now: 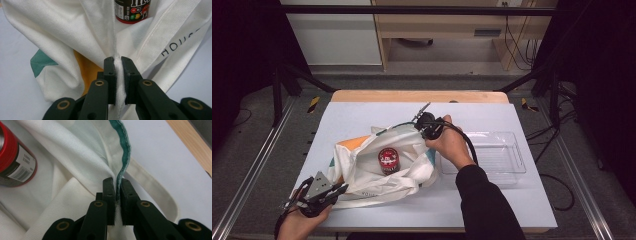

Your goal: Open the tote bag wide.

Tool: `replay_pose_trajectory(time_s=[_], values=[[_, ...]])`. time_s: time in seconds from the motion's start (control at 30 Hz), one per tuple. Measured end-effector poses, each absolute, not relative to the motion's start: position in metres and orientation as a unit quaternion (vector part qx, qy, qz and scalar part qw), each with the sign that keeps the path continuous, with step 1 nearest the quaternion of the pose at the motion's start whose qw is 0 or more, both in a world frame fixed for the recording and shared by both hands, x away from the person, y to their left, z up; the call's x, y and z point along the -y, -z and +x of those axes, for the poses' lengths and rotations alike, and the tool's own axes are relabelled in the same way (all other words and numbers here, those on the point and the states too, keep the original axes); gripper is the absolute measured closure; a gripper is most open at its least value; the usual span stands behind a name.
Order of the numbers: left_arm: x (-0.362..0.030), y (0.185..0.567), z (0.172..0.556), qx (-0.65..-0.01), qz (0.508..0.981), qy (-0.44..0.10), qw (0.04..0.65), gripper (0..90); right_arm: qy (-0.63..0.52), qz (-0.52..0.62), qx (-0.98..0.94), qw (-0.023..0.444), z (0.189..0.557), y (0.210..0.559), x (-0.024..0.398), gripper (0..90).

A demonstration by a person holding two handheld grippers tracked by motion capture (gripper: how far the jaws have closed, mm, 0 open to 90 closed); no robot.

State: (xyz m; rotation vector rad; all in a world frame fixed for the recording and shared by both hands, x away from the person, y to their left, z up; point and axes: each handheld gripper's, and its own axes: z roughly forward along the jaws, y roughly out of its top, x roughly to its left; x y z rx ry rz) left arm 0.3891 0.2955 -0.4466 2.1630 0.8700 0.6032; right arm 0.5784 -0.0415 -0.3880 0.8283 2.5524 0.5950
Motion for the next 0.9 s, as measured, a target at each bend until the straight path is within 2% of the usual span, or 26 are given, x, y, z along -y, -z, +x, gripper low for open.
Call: replay_pose_trajectory(time_s=[0.07,0.13,0.17,0.2,0.33,0.43,0.73,0.9], values=[[-0.296,0.447,0.389,-0.34,0.836,-0.233,0.362,82.3,-0.224,0.298,-0.907,0.196,0.576,0.386,0.043,80.9],[-0.296,0.447,0.39,-0.341,0.834,-0.232,0.366,81.7,-0.233,0.3,-0.903,0.202,0.574,0.382,0.044,72.8],[-0.296,0.447,0.39,-0.342,0.833,-0.232,0.367,80.2,-0.248,0.3,-0.898,0.205,0.572,0.378,0.046,64.8],[-0.297,0.447,0.39,-0.344,0.831,-0.233,0.371,80.2,-0.248,0.3,-0.898,0.205,0.572,0.378,0.046,64.8],[-0.298,0.444,0.391,-0.35,0.819,-0.24,0.385,70.4,-0.285,0.297,-0.886,0.21,0.562,0.364,0.051,48.9],[-0.299,0.441,0.391,-0.353,0.813,-0.242,0.394,61.1,-0.309,0.293,-0.878,0.22,0.549,0.352,0.055,41.0],[-0.292,0.424,0.399,-0.346,0.811,-0.25,0.399,42.0,-0.35,0.259,-0.874,0.217,0.504,0.334,0.069,28.3],[-0.286,0.406,0.412,-0.34,0.815,-0.254,0.394,32.6,-0.363,0.253,-0.876,0.194,0.482,0.336,0.08,20.6]])
